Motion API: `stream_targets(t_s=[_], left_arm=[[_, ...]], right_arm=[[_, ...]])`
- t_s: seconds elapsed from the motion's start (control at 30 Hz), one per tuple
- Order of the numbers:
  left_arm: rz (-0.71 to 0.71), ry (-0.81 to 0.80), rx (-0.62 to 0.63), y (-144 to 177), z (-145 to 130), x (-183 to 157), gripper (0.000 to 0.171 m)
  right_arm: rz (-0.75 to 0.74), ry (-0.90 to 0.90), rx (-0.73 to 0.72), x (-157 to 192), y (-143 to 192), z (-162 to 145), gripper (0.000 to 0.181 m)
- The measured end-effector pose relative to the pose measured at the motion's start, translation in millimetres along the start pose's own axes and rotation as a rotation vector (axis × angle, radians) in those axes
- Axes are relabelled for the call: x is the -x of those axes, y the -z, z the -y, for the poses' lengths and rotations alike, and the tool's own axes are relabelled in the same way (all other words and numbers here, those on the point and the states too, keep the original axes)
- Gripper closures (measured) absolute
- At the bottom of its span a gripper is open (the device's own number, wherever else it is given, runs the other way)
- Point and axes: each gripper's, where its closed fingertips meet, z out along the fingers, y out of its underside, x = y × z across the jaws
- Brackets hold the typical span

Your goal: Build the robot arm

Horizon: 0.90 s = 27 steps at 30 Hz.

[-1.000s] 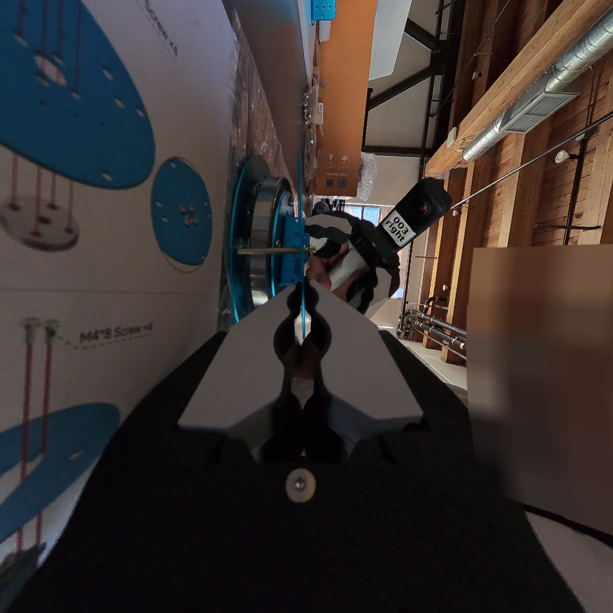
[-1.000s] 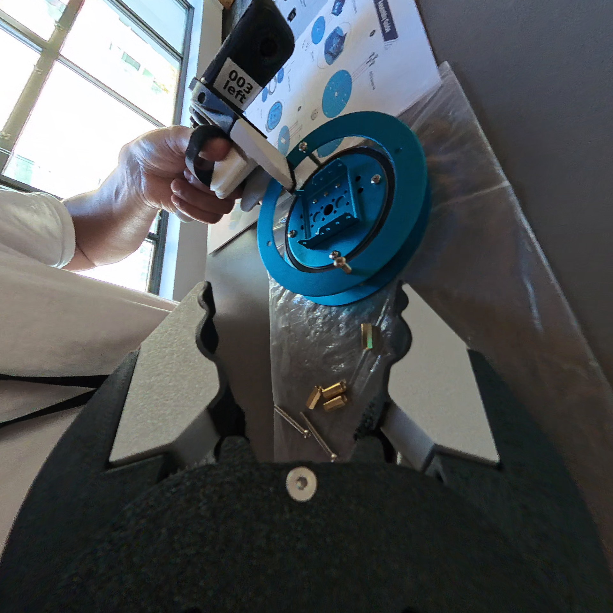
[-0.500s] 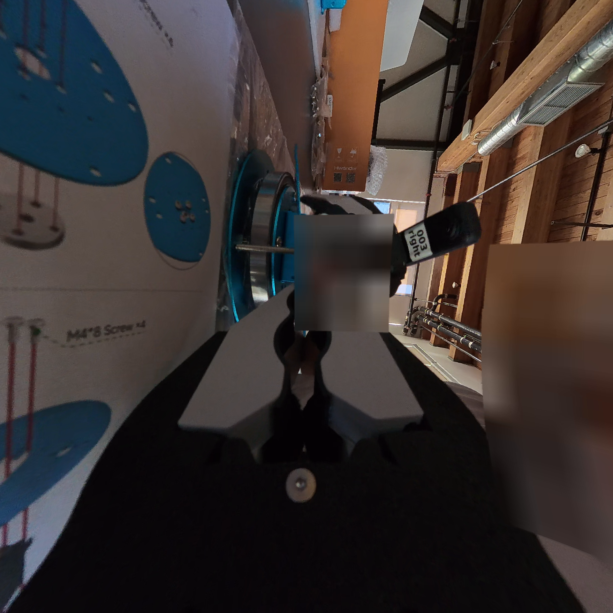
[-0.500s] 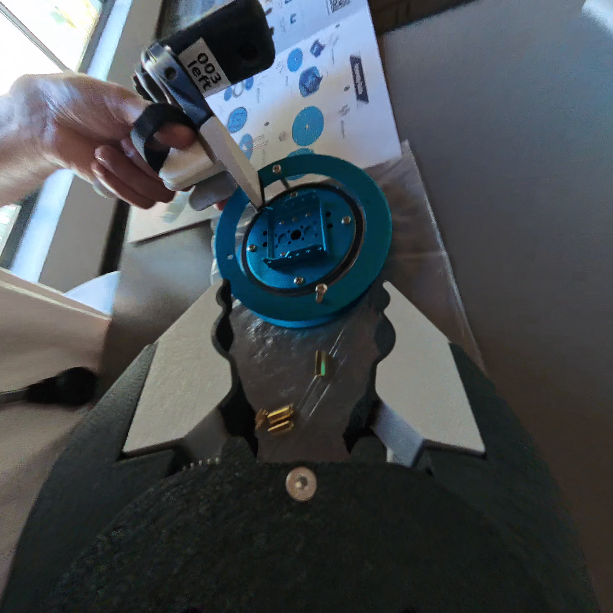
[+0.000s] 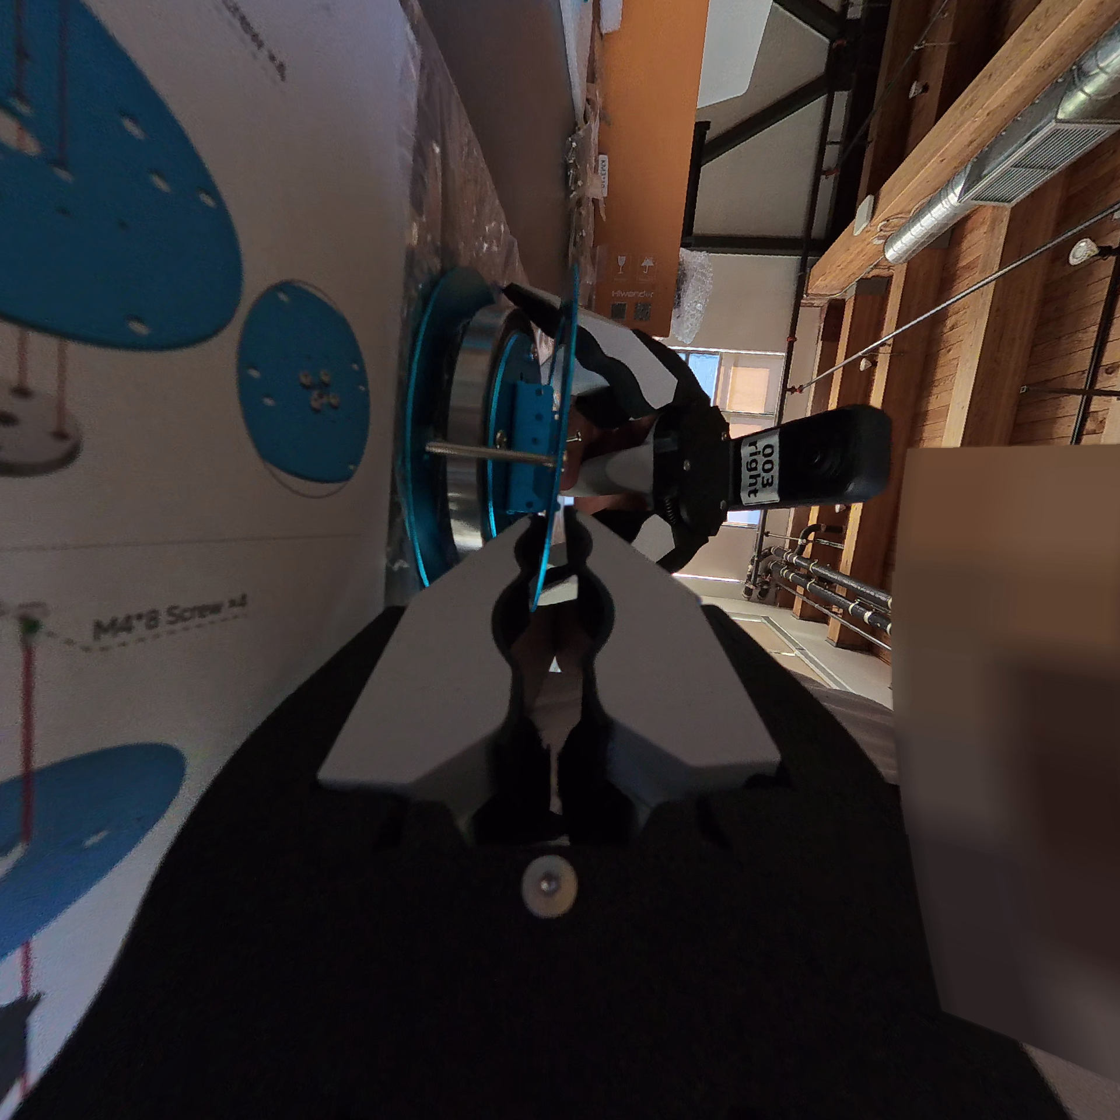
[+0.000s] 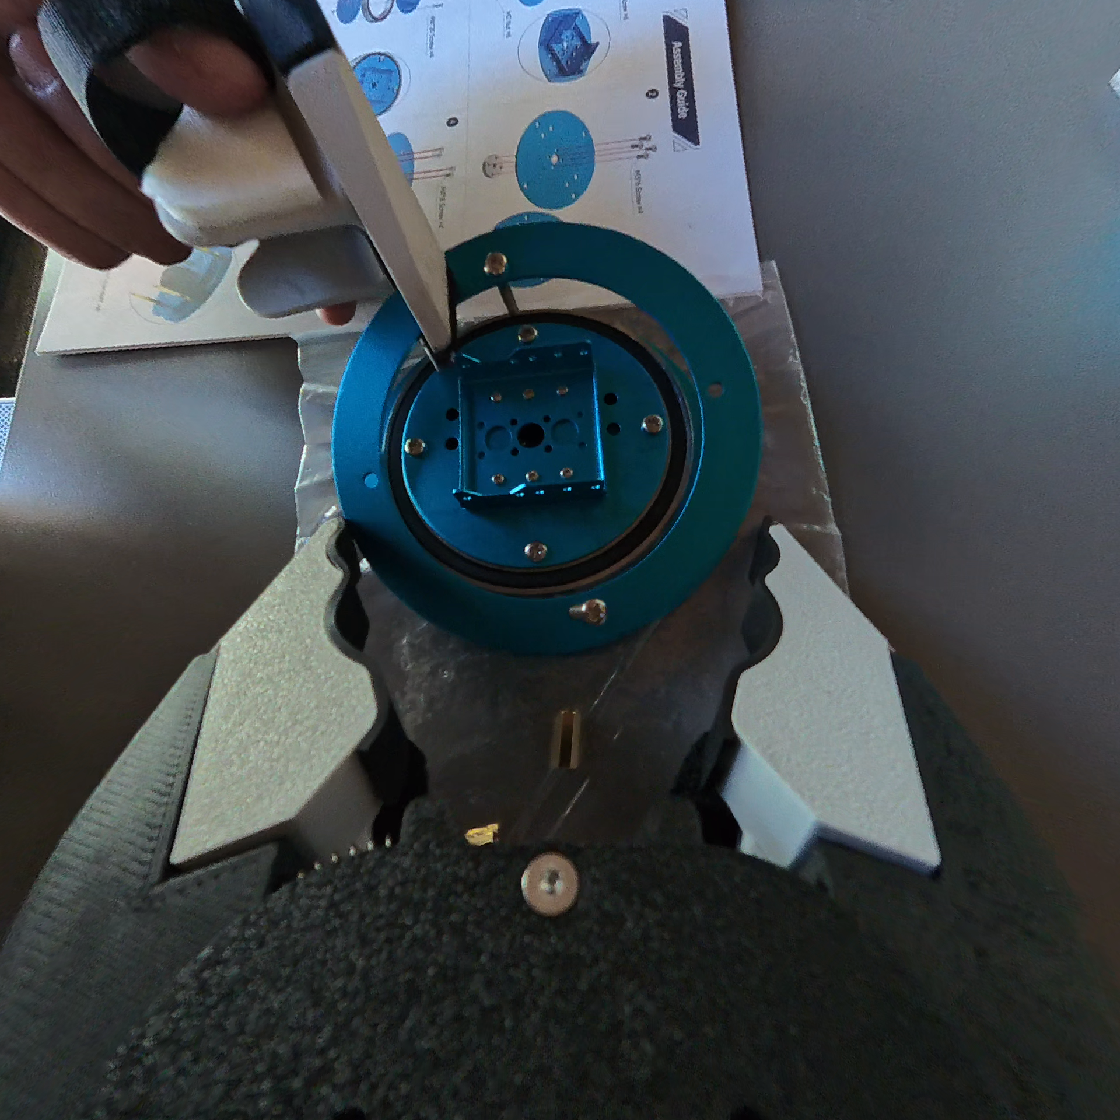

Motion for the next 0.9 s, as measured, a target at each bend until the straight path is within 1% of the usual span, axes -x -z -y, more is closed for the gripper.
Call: stream_targets(t_s=[0.13,0.3,0.47,0.63,0.73,0.9], left_arm=[[0.005,-0.011,-0.003,0.8,-0.1,-2.8,0.151],[0.046,-0.058,-0.015,4.9,2.5,-4.3,0.144],[0.117,-0.135,-0.009,10.1,0.3,-2.9,0.142],[0.237,-0.251,-0.012,19.8,0.6,3.7,0.142],[0.320,-0.341,-0.010,24.7,2.2,10.1,0.153],[0.349,-0.419,0.002,21.6,0.6,9.4,0.167]], right_arm=[[0.005,0.003,0.002,0.7,1.0,-0.4,0.057],[0.017,-0.019,-0.009,0.9,2.2,0.9,0.060],[0.028,-0.018,-0.008,3.4,2.5,1.2,0.062],[0.031,-0.019,-0.005,5.2,3.8,0.3,0.062],[0.039,-0.029,-0.018,5.6,6.8,1.3,0.063],[0.045,-0.038,-0.044,4.6,12.7,3.5,0.068]])
